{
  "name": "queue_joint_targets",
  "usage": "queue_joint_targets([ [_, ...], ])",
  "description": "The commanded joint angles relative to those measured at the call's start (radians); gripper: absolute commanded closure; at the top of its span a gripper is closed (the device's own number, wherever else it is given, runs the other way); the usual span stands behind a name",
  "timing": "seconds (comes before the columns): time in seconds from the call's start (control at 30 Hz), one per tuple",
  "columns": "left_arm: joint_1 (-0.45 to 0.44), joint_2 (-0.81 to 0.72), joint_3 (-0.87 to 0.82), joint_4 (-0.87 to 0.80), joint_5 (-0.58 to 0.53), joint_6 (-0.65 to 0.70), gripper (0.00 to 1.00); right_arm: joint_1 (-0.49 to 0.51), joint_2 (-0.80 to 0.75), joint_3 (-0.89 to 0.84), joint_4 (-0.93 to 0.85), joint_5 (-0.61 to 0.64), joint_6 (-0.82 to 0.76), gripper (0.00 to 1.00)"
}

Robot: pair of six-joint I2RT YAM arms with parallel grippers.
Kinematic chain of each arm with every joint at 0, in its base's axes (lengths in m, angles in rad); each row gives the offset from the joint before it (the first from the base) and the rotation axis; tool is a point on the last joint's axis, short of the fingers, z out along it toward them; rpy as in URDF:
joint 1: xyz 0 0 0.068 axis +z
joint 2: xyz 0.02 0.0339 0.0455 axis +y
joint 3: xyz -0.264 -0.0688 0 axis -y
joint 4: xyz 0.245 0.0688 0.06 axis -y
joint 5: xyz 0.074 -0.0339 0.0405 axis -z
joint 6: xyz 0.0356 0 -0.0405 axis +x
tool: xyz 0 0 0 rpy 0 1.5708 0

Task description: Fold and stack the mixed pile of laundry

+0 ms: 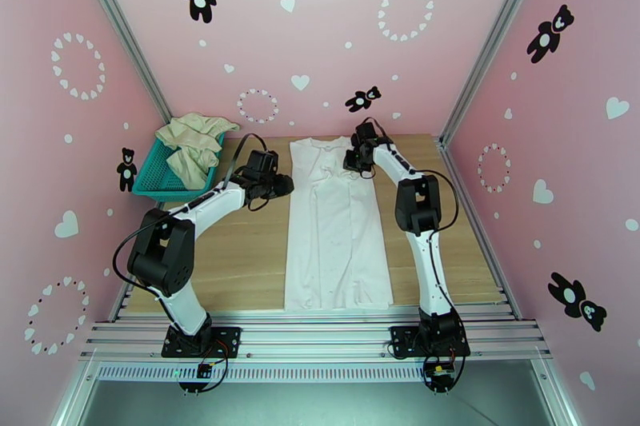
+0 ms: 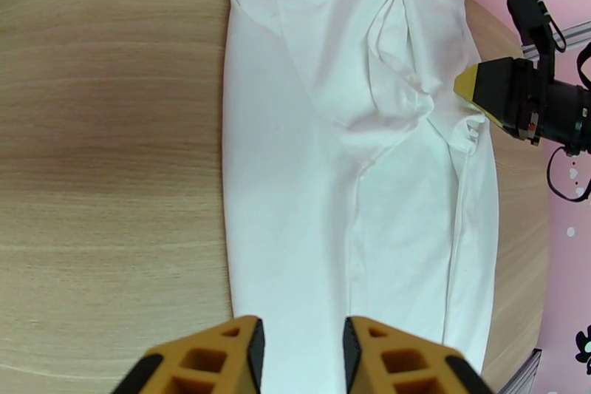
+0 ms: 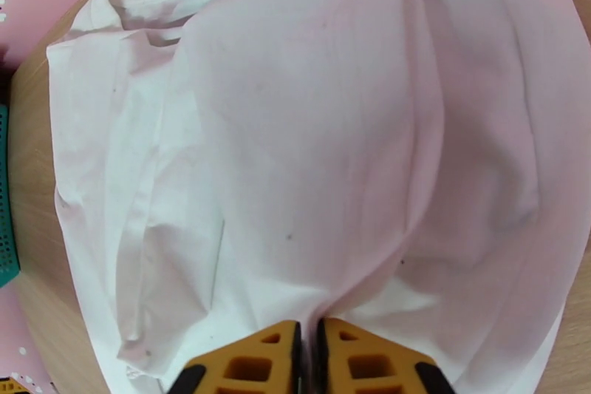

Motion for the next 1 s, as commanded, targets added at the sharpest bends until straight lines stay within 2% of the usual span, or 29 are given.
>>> queue_joint_targets([
  [0.0, -0.004, -0.019, -0.019, -0.031, -0.025, 0.023, 0.65, 0.019, -0.005, 0.051, 0.019, -0.032, 0.004, 0.98],
  [0.03, -0.005, -0.021, -0.022, -0.035, -0.03, 0.026, 0.65, 0.024, -0.002, 0.06, 0.022, -0.039, 0.004, 1.0],
  [0.3, -0.005, -0.041, -0.036, -0.048, -0.043, 0.034, 0.65, 0.088, 0.016, 0.09, 0.005, -0.026, -0.078, 1.0],
  [0.47, -0.005, -0.045, -0.044, -0.05, -0.043, 0.034, 0.65, 0.115, 0.061, 0.097, -0.013, -0.043, -0.137, 0.88],
  [0.6, -0.005, -0.056, -0.057, -0.047, -0.043, 0.03, 0.64, 0.145, 0.065, 0.107, -0.052, -0.018, -0.196, 0.62],
  [0.67, -0.005, -0.064, -0.061, -0.049, -0.042, 0.029, 0.64, 0.15, 0.049, 0.108, -0.065, -0.006, -0.207, 0.53],
  [0.87, -0.005, -0.127, -0.093, -0.055, -0.035, 0.022, 0.63, 0.151, -0.071, 0.112, -0.13, 0.009, -0.231, 0.48],
  [0.97, -0.006, -0.18, -0.141, -0.06, -0.042, 0.007, 0.62, 0.15, -0.173, 0.061, -0.162, 0.017, -0.238, 0.46],
])
